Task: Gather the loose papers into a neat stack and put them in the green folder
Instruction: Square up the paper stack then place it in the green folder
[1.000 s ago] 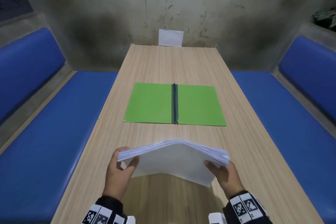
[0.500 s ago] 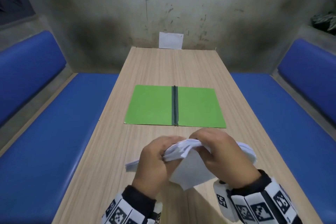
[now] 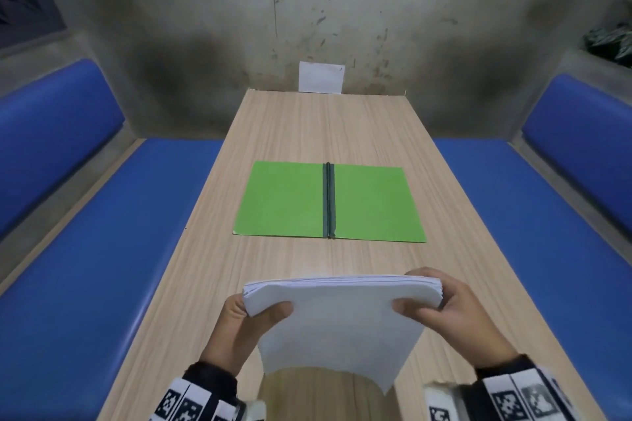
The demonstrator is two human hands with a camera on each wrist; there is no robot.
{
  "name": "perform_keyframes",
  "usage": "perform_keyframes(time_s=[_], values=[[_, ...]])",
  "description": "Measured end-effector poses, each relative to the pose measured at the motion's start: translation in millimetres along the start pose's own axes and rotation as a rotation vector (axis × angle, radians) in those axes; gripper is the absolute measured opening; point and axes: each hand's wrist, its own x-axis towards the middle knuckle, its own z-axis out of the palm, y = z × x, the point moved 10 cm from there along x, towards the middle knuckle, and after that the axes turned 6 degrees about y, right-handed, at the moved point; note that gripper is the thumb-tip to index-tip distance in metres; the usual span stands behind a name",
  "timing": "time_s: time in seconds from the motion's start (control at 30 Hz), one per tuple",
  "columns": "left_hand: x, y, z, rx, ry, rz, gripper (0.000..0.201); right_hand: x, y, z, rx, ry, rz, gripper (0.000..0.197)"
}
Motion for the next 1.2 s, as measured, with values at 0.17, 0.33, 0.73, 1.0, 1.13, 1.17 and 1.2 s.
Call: perform_keyframes(time_s=[0.17,0.33,0.73,1.0,1.13,1.17,1.2], values=[[-7.7,14.0,-4.4,0.09,0.033,0.095,0.027,-6.8,32.4,8.1,0.299,0.157,0.08,0.024],[-19.1,25.8,-4.8,0.001,0.232,0.136,0.029,-12.6,25.5,7.4,0.442,0.3,0.023,0.024],[-16.4,23.1,-6.6,-0.172,0.429,0.132,0.035,-7.0,17.8,5.1,0.52,0.457,-0.008,0.063],[-14.4,16.4,-5.7,-0.075,0.301,0.15,0.067,-6.2,36.3,14.4,0.369,0.176,-0.013,0.036],[-10.3,-6.4,-6.1,-0.033,0.22,0.036,0.05,-4.8,63.9,29.5,0.303,0.056,0.139,0.032],[-9.9,-6.4,-4.0,-0.036,0.2,0.022,0.04,-4.0,66.9,30.8,0.295,0.053,0.157,0.031],[-8.8,-6.7,-3.3,-0.038,0.186,0.02,0.033,-3.0,67.3,31.1,0.294,0.057,0.169,0.03]])
